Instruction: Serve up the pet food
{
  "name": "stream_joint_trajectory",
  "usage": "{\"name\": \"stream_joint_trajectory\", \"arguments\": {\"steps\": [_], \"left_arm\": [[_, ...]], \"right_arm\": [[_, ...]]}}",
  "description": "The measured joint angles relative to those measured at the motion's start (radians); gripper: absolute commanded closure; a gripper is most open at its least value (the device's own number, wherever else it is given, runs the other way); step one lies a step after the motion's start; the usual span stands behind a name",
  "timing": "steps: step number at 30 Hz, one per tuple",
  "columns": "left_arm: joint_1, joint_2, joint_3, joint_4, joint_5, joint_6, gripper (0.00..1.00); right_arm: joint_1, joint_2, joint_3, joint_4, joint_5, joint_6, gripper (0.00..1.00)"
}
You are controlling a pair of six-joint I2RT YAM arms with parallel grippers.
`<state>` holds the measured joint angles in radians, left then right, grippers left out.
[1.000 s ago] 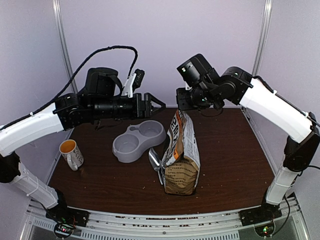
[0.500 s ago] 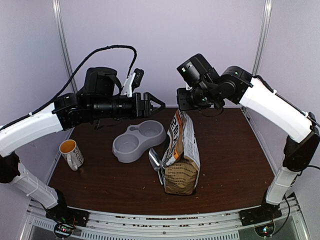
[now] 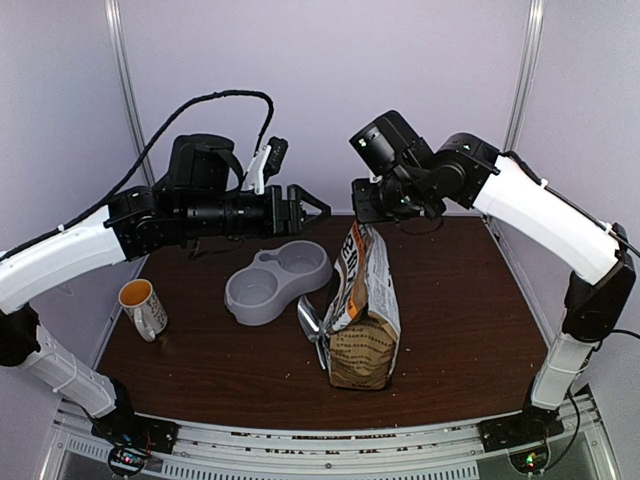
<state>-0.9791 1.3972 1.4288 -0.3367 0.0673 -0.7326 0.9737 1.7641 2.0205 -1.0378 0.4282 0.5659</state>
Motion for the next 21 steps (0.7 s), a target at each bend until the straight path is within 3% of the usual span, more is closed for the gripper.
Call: {"name": "stream_joint_trajectory", "arguments": {"steps": [9,21], "left_arm": [[0.016,0.063,0.043,0.038,0.029,0.000,0.33],[0.064,0.298,0.210,0.100,0.154,0.000,0.33]], "right_arm": [[-0.023,-0.050,-0.091,0.057,-0.038,0.018,1.00],[-0.123,-0.242,-0.385,0.327,-0.289,0.058,1.00]]}}
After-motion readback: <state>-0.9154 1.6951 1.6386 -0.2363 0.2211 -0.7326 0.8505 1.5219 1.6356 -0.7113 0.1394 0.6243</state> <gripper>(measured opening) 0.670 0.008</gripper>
